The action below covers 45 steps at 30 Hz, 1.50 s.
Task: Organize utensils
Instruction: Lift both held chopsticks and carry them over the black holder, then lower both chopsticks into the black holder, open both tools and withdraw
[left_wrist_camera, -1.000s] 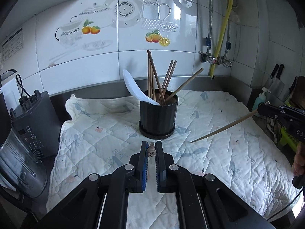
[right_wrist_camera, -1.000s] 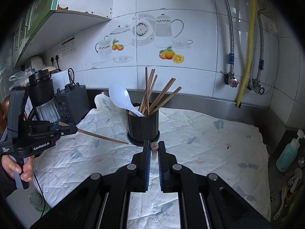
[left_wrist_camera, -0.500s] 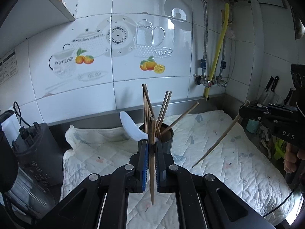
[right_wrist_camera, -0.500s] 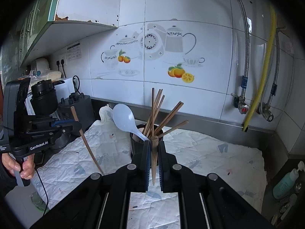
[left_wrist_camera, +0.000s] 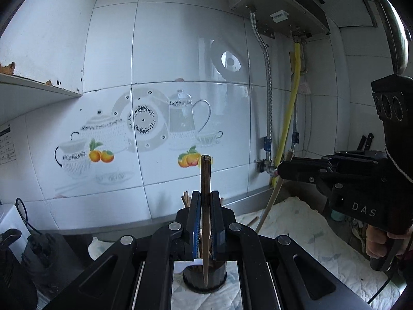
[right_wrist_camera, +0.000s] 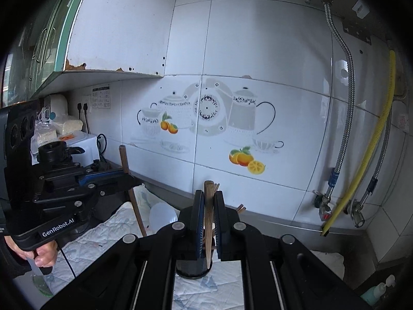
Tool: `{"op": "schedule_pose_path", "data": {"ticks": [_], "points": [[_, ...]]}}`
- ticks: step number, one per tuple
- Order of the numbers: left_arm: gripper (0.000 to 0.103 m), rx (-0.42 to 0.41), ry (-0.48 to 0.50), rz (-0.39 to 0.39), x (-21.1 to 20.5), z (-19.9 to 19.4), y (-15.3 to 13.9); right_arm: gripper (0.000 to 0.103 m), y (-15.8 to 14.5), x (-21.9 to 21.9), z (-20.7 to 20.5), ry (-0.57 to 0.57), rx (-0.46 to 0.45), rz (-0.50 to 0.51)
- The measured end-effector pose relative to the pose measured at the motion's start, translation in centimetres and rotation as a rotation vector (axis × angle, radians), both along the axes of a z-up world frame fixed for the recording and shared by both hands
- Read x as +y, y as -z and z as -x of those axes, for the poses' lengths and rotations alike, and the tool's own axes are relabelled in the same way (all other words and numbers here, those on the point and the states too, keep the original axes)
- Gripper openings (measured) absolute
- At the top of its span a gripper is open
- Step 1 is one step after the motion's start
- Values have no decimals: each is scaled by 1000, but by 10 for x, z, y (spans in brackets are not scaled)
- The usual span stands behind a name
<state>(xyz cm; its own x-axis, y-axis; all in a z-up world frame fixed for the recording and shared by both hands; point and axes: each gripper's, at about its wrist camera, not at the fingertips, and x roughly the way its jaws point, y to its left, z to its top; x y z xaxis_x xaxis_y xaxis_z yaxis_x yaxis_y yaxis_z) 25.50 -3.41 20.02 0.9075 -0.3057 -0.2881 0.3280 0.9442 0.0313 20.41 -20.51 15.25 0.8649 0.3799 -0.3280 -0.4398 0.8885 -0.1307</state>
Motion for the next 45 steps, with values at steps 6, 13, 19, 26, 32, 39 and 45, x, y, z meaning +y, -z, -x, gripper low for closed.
{"op": "schedule_pose_path", "data": {"ticks": [6, 13, 19, 26, 32, 39, 45], "points": [[6, 6, -14, 23, -4, -40, 6, 10, -1, 5, -25, -9, 2, -34], [6, 38, -40, 51, 2, -73, 32, 10, 15, 2, -50, -3, 41, -79], [6, 69, -53, 62, 5, -91, 53, 10, 32, 2, -69, 9, 99, -95], [8, 129, -72, 31, 5, -104, 74, 10, 45, 4, -81, 21, 156, -83], [18, 172, -64, 17, 5, -104, 83, 15, 49, 5, -79, 25, 159, -63], [45, 151, -94, 30, 13, -86, 75, 19, 43, 3, -68, 46, 133, -57], [63, 139, -133, 31, 27, -59, 68, 36, 39, -1, -47, 57, 104, -56]]}}
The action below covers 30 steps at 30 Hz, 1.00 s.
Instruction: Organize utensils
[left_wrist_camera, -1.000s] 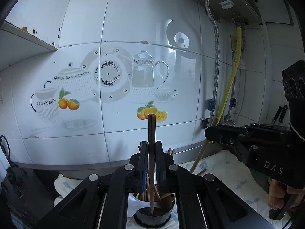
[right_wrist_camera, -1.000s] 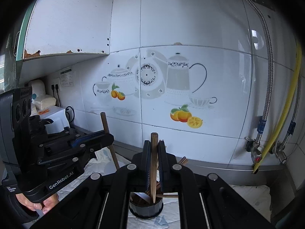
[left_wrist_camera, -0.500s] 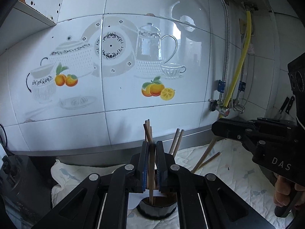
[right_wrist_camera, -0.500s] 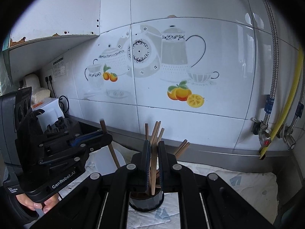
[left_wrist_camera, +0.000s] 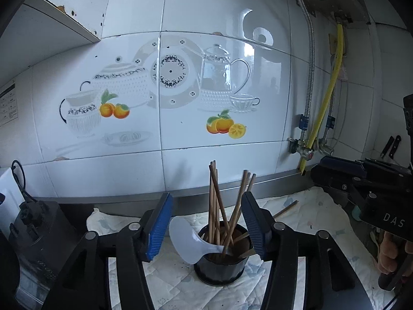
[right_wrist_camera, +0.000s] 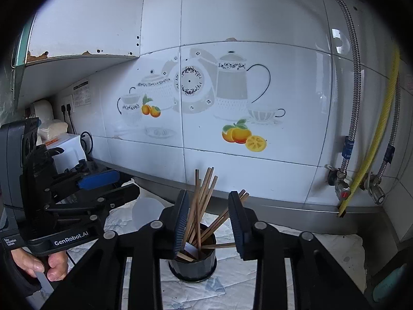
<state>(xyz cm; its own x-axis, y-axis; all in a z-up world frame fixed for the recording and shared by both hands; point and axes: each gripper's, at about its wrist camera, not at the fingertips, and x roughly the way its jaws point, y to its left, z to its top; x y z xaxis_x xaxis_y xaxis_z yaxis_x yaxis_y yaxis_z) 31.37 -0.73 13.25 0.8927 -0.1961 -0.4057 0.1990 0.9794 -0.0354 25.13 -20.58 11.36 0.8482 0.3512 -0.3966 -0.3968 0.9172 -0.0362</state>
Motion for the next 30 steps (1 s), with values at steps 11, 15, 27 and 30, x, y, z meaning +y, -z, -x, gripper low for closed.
{"op": "schedule_pose_path", "data": {"ticks": [11, 15, 27, 30], "points": [[97, -16, -56, -39, 18, 75, -1, 54, 11, 2, 52, 2, 5, 10], [103, -19, -73, -55, 23, 105, 6, 60, 23, 5, 70, 18, 18, 31], [103, 63, -68, -47, 25, 169, 52, 74, 70, 2, 122, 54, 105, 36], [103, 92, -64, -18, 26, 176, 64, 78, 77, -3, 132, 86, 112, 33]]}}
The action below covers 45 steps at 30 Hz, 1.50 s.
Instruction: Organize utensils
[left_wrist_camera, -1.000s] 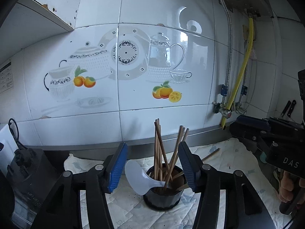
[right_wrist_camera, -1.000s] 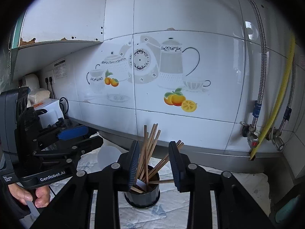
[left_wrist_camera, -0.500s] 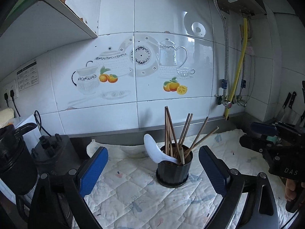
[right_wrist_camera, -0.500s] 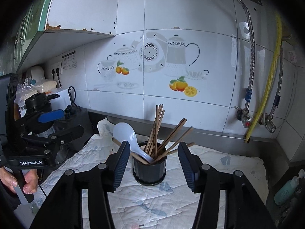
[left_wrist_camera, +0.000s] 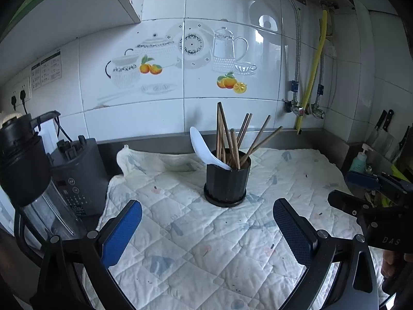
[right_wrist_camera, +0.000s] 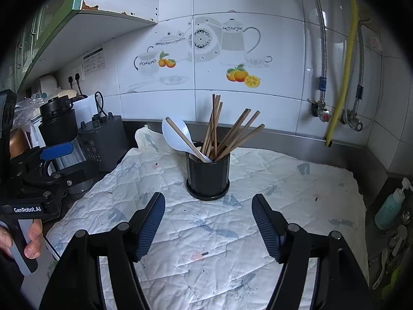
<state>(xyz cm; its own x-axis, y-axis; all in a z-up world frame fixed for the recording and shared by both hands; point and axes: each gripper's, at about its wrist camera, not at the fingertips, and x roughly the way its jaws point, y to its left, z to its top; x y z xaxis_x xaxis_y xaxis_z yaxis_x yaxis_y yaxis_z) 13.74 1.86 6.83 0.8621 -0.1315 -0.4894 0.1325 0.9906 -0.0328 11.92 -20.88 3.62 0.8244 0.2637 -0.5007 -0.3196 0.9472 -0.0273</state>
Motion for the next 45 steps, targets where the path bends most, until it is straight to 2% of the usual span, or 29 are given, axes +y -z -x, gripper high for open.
{"op": "schedule_pose_path", "data": {"ticks": [3, 8, 17, 32, 45], "points": [[103, 15, 7, 26, 0, 7, 8, 79, 6, -2, 9, 41, -12, 34], [103, 24, 12, 24, -2, 15, 13, 81, 13, -4, 22, 89, -38, 87], [103, 67, -11, 48, 4, 21, 27, 84, 28, -11, 36, 113, -19, 57], [103, 73, -16, 21, -3, 26, 29, 85, 30, -26, 40, 157, -16, 26], [103, 78, -7, 38, -3, 24, 36, 86, 33, -29, 38, 175, -4, 4]]}}
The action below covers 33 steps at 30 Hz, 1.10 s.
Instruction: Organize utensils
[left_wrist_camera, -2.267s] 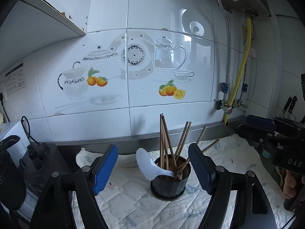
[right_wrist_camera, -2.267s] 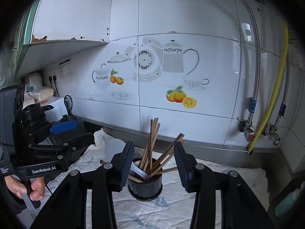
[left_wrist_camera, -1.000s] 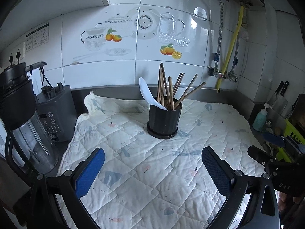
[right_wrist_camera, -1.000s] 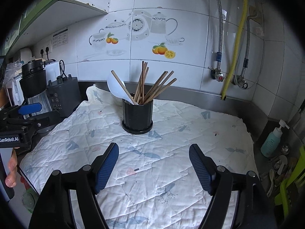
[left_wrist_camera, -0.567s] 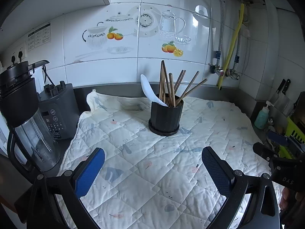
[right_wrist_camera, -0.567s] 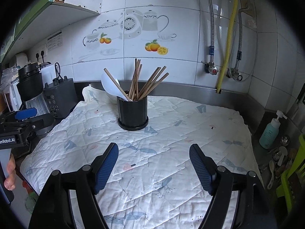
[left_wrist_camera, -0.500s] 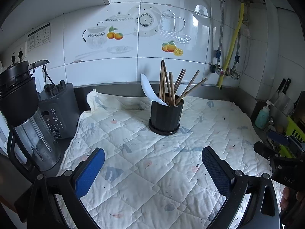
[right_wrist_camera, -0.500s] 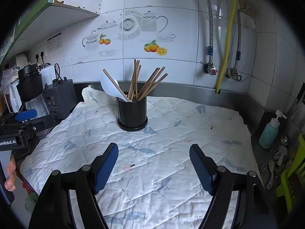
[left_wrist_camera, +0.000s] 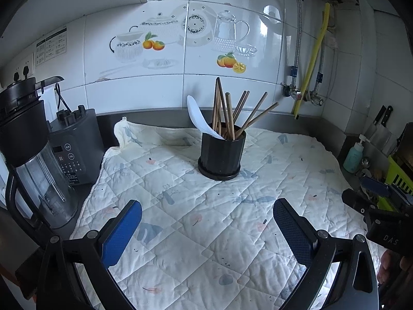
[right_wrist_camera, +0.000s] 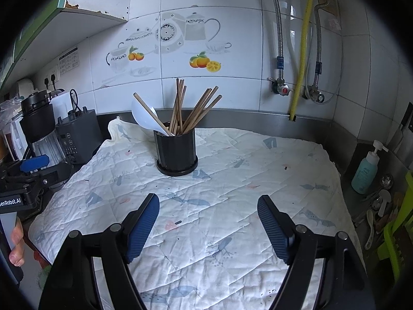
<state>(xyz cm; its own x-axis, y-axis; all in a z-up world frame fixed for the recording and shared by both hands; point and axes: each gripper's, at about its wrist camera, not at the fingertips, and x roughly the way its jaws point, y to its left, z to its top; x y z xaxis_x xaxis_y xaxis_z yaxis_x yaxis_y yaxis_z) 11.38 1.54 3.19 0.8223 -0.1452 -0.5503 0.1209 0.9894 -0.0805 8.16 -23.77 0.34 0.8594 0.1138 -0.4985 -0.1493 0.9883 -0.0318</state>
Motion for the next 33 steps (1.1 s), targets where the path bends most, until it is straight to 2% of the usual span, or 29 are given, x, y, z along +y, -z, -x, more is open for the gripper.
{"op": "schedule_pose_path", "data": {"ticks": [33], "points": [[103, 1, 15, -7, -13, -2, 5, 86, 0, -5, 1, 7, -14, -30]]}}
